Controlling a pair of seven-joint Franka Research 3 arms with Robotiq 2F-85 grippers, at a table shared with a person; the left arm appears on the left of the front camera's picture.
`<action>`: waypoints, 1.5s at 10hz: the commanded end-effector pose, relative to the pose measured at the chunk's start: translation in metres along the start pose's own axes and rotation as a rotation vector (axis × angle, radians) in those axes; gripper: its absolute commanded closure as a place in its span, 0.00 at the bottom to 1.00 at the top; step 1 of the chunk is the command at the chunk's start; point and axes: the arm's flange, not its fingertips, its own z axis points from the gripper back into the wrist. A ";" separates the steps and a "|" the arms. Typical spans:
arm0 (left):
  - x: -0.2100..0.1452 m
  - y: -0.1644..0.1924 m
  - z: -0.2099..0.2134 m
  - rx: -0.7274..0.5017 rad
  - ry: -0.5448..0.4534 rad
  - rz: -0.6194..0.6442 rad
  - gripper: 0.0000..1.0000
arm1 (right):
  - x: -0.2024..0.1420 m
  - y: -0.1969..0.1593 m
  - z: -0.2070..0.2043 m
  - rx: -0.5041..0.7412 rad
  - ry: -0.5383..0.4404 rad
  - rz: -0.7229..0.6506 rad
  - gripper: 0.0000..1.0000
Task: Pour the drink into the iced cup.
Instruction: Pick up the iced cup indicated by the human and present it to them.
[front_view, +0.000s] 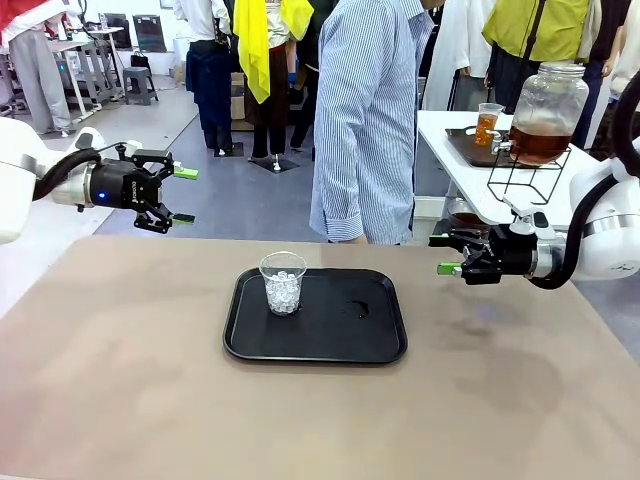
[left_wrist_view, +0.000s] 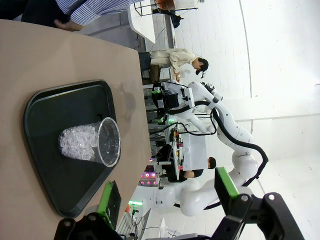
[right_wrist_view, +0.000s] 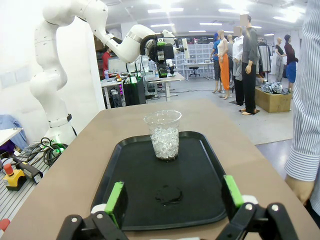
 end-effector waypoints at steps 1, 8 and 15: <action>0.000 -0.001 -0.001 0.002 -0.002 -0.003 0.00 | 0.003 -0.001 -0.001 0.001 0.001 -0.002 0.00; 0.000 -0.001 -0.001 0.002 -0.002 -0.003 0.00 | 0.003 -0.001 -0.001 0.001 0.001 -0.002 0.00; 0.000 -0.001 -0.001 0.002 -0.002 -0.003 0.00 | 0.003 -0.001 -0.001 0.001 0.001 -0.002 0.00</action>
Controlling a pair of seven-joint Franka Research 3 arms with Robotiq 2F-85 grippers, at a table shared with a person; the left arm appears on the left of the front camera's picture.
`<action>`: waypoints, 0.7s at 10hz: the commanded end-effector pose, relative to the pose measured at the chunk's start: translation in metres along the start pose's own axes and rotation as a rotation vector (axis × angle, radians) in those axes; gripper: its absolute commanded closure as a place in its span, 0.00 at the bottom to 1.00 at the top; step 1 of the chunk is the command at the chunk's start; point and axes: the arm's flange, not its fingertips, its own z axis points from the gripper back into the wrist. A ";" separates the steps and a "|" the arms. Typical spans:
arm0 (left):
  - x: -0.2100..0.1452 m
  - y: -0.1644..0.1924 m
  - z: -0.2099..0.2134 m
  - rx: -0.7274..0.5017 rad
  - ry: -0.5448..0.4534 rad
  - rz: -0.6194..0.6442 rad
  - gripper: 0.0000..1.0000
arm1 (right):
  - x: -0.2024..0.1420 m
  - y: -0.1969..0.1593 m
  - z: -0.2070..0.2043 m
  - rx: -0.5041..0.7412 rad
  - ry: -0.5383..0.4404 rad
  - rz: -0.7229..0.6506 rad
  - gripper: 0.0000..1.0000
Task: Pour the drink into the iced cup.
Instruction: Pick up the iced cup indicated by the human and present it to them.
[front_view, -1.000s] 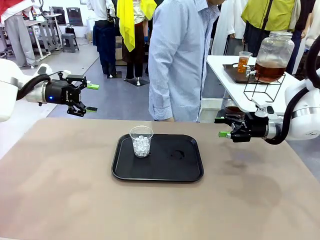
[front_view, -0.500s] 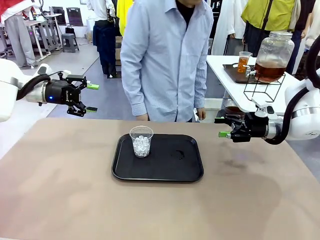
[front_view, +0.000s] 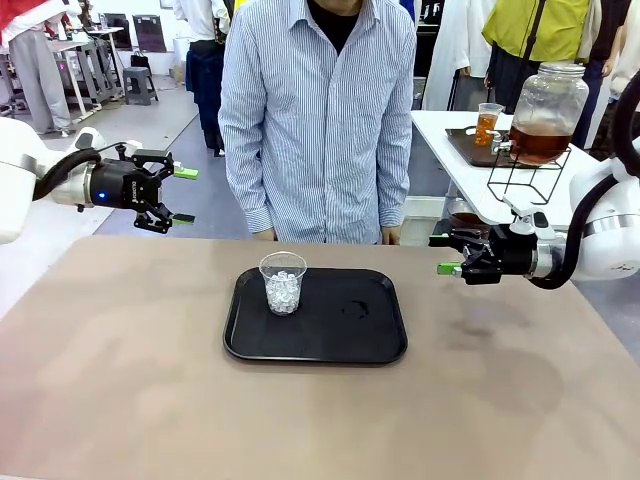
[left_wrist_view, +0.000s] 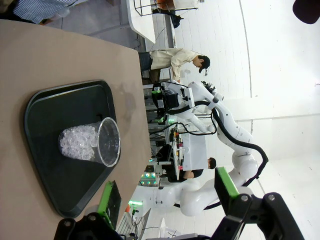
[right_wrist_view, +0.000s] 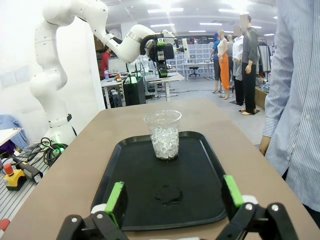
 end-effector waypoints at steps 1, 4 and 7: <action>0.000 -0.001 -0.001 0.002 -0.002 -0.003 0.00 | 0.003 -0.001 -0.001 0.001 0.001 -0.002 0.00; 0.000 -0.001 -0.001 0.002 -0.002 -0.003 0.00 | 0.003 -0.001 -0.001 0.001 0.001 -0.002 0.00; 0.000 -0.001 -0.001 0.002 -0.002 -0.003 0.00 | 0.003 -0.001 -0.001 0.001 0.001 -0.002 0.00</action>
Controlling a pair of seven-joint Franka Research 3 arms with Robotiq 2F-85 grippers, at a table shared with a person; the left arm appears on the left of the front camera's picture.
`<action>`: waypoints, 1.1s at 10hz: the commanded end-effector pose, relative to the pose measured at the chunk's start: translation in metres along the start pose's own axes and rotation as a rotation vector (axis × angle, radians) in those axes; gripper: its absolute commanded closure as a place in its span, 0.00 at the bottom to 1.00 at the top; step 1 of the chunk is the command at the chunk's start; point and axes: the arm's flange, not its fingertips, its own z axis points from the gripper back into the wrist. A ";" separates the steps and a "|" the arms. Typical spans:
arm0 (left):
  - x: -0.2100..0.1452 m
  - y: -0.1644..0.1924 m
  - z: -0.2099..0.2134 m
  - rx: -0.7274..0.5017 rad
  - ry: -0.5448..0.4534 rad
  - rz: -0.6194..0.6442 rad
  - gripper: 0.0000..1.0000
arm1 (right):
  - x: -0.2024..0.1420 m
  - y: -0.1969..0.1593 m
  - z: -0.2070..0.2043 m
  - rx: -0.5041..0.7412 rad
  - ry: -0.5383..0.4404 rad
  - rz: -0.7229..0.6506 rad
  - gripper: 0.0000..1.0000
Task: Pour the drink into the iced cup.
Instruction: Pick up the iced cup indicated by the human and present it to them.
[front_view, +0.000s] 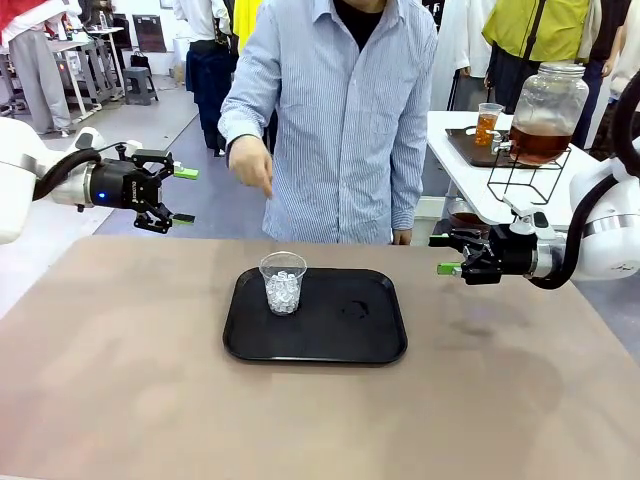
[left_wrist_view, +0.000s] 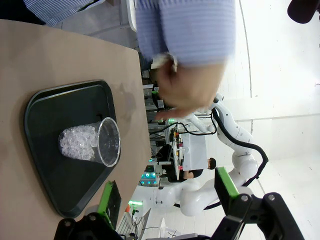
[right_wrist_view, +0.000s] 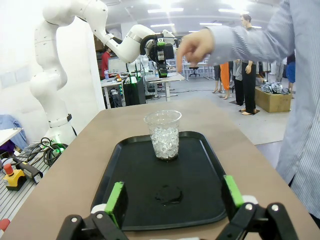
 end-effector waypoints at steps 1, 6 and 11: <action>0.000 -0.001 -0.001 0.002 -0.002 -0.003 0.00 | 0.003 -0.001 -0.001 0.001 0.001 -0.002 0.00; 0.000 -0.001 -0.001 0.002 -0.002 -0.003 0.00 | 0.003 -0.001 -0.001 0.001 0.001 -0.002 0.00; 0.000 -0.001 -0.001 0.002 -0.002 -0.003 0.00 | 0.003 -0.001 -0.001 0.001 0.001 -0.002 0.00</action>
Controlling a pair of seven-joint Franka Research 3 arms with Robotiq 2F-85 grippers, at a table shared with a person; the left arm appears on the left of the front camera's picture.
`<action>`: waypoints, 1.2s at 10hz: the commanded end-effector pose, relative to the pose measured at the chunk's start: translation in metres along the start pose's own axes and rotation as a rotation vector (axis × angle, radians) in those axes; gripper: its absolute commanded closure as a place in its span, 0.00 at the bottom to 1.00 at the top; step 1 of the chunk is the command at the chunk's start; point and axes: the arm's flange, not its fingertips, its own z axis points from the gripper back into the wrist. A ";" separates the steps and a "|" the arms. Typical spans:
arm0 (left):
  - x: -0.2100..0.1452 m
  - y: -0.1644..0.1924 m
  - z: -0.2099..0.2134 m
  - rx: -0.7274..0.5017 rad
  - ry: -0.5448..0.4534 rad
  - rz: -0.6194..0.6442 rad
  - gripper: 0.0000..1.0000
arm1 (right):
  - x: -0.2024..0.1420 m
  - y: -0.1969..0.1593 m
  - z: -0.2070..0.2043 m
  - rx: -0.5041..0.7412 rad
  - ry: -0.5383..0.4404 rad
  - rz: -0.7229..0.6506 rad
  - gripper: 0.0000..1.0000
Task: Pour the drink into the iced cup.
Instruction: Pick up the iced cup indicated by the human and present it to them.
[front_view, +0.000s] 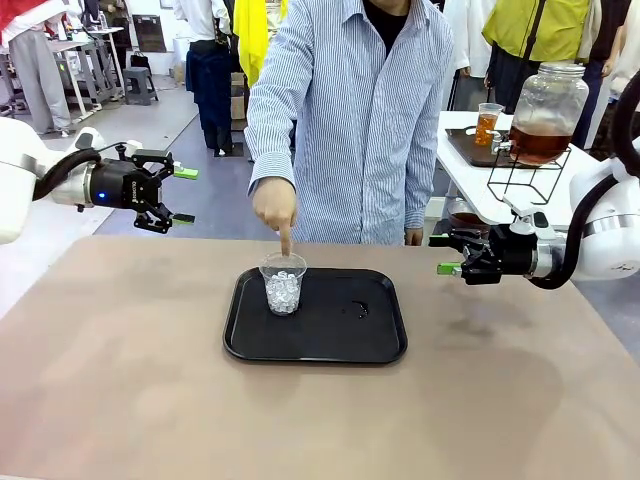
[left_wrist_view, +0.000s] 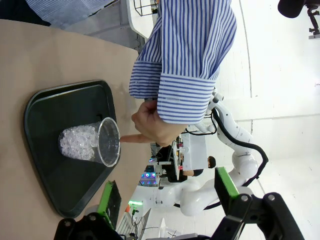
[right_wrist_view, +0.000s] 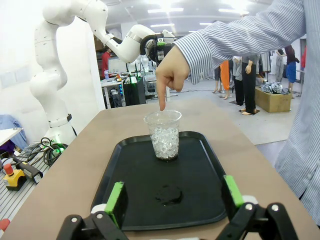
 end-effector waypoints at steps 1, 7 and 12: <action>0.000 -0.001 -0.001 0.002 -0.002 -0.003 0.00 | 0.003 -0.001 -0.001 0.001 0.001 -0.002 0.00; 0.000 -0.001 -0.001 -0.022 0.015 -0.078 0.00 | 0.003 -0.001 -0.001 0.001 0.001 -0.002 0.00; -0.009 0.017 -0.002 -0.126 0.008 -0.660 0.00 | 0.003 -0.001 -0.001 0.001 0.001 -0.002 0.00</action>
